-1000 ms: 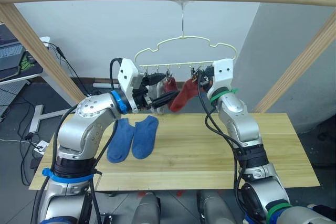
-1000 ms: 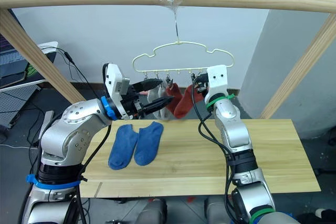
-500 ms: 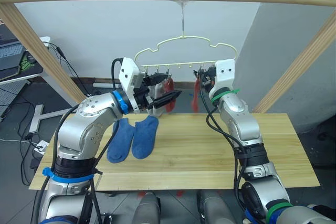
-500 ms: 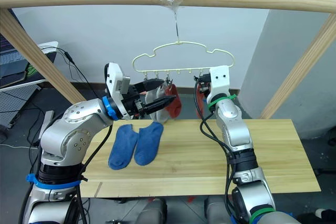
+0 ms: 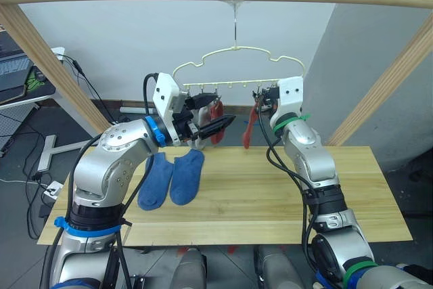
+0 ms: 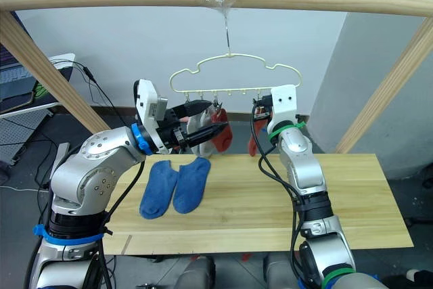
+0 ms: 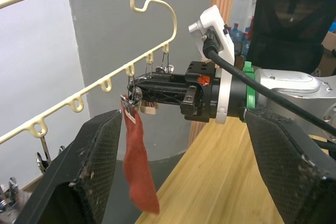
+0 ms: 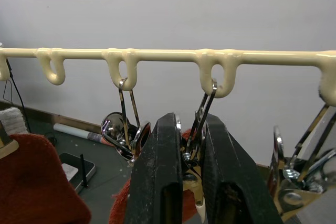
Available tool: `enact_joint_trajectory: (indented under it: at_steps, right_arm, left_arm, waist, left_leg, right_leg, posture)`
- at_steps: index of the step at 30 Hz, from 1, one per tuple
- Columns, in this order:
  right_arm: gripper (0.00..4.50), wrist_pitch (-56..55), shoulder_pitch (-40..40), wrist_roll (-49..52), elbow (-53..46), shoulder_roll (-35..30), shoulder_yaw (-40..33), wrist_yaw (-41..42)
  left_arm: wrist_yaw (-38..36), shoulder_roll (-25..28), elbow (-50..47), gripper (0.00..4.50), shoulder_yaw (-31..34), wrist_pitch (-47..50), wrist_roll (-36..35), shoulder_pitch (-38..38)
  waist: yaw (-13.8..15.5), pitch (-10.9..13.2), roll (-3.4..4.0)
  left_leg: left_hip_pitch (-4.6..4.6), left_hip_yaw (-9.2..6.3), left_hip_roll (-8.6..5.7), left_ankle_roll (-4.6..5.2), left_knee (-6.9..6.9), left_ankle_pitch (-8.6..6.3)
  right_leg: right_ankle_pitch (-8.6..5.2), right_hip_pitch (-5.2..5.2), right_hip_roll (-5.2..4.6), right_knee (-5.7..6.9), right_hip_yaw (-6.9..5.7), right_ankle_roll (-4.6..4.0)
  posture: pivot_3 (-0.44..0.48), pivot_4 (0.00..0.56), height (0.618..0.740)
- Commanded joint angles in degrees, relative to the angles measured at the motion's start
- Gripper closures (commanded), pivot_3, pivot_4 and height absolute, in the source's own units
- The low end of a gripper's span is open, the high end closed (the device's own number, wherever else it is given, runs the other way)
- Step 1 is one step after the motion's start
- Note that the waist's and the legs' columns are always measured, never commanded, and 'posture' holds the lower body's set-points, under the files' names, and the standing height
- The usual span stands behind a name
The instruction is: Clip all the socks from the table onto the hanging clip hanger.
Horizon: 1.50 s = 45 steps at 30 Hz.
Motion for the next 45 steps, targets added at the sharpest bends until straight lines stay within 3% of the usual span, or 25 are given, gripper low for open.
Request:
enact_joint_trajectory:
  at_steps: [1, 6, 11, 15, 18, 25, 33, 42, 45]
  right_arm:
    - [4.37, -0.57, -0.81, -0.10, -2.54, -0.35, -0.69, -0.07]
    - [4.37, 1.35, -0.56, 1.10, -3.68, -1.20, -1.32, 1.11]
    - [4.37, 10.86, -2.12, 7.73, -5.38, 0.08, -5.89, 1.61]
    - [4.37, 15.46, -4.04, 10.03, -6.40, -1.20, -7.59, 2.38]
    - [4.37, 18.61, -4.94, 12.57, -6.89, -0.77, -9.23, 2.28]
    - [4.37, 20.49, -5.22, 12.44, -7.49, -2.21, -8.55, 2.72]
    - [4.37, 21.64, -4.98, 11.85, -7.43, -2.37, -8.30, 1.83]
    - [4.37, 22.32, -4.86, 11.88, -8.18, -3.41, -8.74, 1.00]
    - [4.37, 23.04, -4.39, 12.03, -9.09, -3.41, -8.70, 0.75]
  left_arm:
    - [-0.05, -0.04, -3.07, 0.64, 0.47, -0.33, -1.14, 0.57]
    - [1.10, 0.12, -2.98, 0.64, -0.08, 0.81, -0.63, 3.70]
    - [3.35, 0.85, -0.03, 0.64, -2.33, -5.16, 7.79, 14.04]
    - [5.50, 0.35, 4.16, 0.03, -2.60, -10.05, 13.24, 21.19]
    - [9.82, -0.29, 11.84, 0.03, -3.49, -15.99, 20.22, 23.03]
    - [15.50, -6.50, 26.70, 0.03, -2.69, -18.47, 23.60, 19.53]
    - [20.59, -13.72, 44.54, 0.03, -5.54, -26.91, 29.94, 9.49]
    - [24.95, -15.87, 58.48, 0.03, -5.23, -29.50, 33.64, 3.78]
    - [22.82, -16.60, 58.99, 0.63, -4.55, -27.61, 32.10, 4.17]
  waist:
    - [0.00, 0.00, 0.00]
    - [0.01, 0.00, 0.00]
    - [-0.12, 0.00, 0.01]
    - [0.01, 0.01, 0.02]
    - [0.04, 0.02, 0.03]
    - [0.17, 0.03, 0.05]
    - [0.15, 0.02, 0.04]
    - [-0.13, 0.02, 0.03]
    - [-0.17, 0.02, 0.03]
  left_leg:
    - [0.00, 0.00, 0.00, 0.00, 0.00, 0.00]
    - [0.00, 0.01, 0.00, 0.00, 0.00, 0.00]
    - [0.06, 0.03, 0.00, 0.01, -0.01, 0.00]
    - [0.05, 0.01, 0.00, 0.01, 0.00, 0.00]
    - [0.06, 0.03, 0.00, 0.01, 0.00, 0.00]
    - [0.02, 0.03, 0.00, 0.01, 0.01, 0.00]
    - [0.04, 0.00, 0.00, 0.01, 0.01, 0.00]
    - [0.03, 0.00, 0.00, 0.01, 0.00, 0.00]
    - [0.05, 0.00, -0.01, 0.01, 0.02, 0.00]
  right_leg:
    - [0.00, 0.00, 0.00, 0.00, 0.00, 0.00]
    - [0.00, 0.00, 0.00, 0.00, 0.01, 0.00]
    - [0.01, 0.02, 0.00, 0.03, 0.05, -0.07]
    - [-0.10, 0.01, 0.00, 0.03, 0.03, -0.43]
    - [-0.19, 0.02, -0.01, 0.02, 0.04, -0.38]
    - [-0.14, 0.02, -0.02, 0.00, 0.01, -0.28]
    - [0.02, 0.03, 0.00, 0.03, -0.02, -0.02]
    - [0.02, 0.02, 0.00, 0.01, -0.03, -0.01]
    - [0.03, 0.06, -0.01, 0.02, -0.02, 0.02]
  posture:
    - [0.137, 0.185, 0.740]
    - [0.137, 0.185, 0.740]
    - [0.124, 0.185, 0.740]
    - [0.101, 0.193, 0.740]
    - [0.099, 0.193, 0.740]
    - [0.097, 0.196, 0.740]
    - [0.072, 0.196, 0.740]
    - [0.045, 0.195, 0.740]
    - [0.028, 0.197, 0.740]
